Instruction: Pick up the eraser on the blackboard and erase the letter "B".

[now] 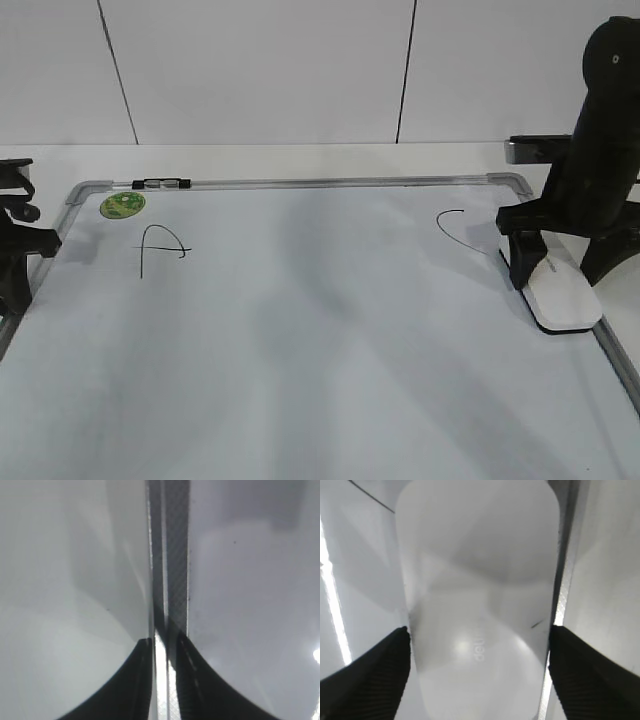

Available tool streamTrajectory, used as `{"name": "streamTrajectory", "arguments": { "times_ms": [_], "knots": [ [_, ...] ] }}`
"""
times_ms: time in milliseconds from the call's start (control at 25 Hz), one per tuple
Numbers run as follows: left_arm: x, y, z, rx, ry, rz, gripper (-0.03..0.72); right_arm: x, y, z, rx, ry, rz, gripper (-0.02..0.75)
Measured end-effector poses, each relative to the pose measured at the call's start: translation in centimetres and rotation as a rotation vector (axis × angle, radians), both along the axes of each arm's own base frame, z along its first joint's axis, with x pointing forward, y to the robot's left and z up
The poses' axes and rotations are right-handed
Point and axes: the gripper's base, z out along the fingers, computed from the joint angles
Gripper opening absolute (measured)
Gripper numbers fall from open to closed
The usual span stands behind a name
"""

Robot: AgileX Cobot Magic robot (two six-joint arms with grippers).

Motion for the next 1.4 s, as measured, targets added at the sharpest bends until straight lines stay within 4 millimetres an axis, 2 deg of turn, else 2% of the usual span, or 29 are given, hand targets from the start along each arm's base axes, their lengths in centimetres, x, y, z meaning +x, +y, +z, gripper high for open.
{"name": "streamTrajectory", "arguments": {
  "times_ms": [120, 240, 440, 560, 760, 1040, 1240, 1320, 1400],
  "knots": [
    [0.0, 0.0, 0.0, 0.000, 0.001, 0.000, 0.140, 0.0, 0.0, 0.2, -0.001, 0.008, -0.005, 0.667],
    [0.0, 0.0, 0.0, 0.000, 0.002, 0.000, 0.140, 0.6, 0.1, 1.5, 0.001, -0.008, -0.008, 0.666],
    [0.0, 0.0, 0.0, 0.000, 0.004, 0.000, 0.141, 2.9, 0.4, 5.7, 0.023, -0.163, -0.021, 0.647],
    [0.0, 0.0, 0.0, 0.000, 0.004, 0.000, 0.141, 3.5, 0.6, 7.6, 0.046, -0.226, -0.044, 0.631],
    [0.0, 0.0, 0.0, 0.000, 0.004, 0.000, 0.155, 3.0, 0.9, 9.3, 0.098, -0.255, -0.065, 0.605],
    [0.0, 0.0, 0.0, 0.005, 0.004, -0.004, 0.266, 2.0, 1.0, 11.6, 0.133, -0.303, -0.069, 0.593],
    [0.2, 0.0, 0.3, -0.003, 0.009, -0.001, 0.283, 1.6, 1.0, 12.5, 0.139, -0.324, -0.071, 0.593],
    [0.3, -0.1, 0.8, -0.010, 0.008, 0.001, 0.286, 1.5, 1.0, 12.6, 0.141, -0.325, -0.071, 0.593],
    [0.5, -0.1, 2.0, -0.013, -0.010, -0.001, 0.287, 1.5, 1.0, 12.6, 0.146, -0.326, -0.072, 0.592]
  ]
}}
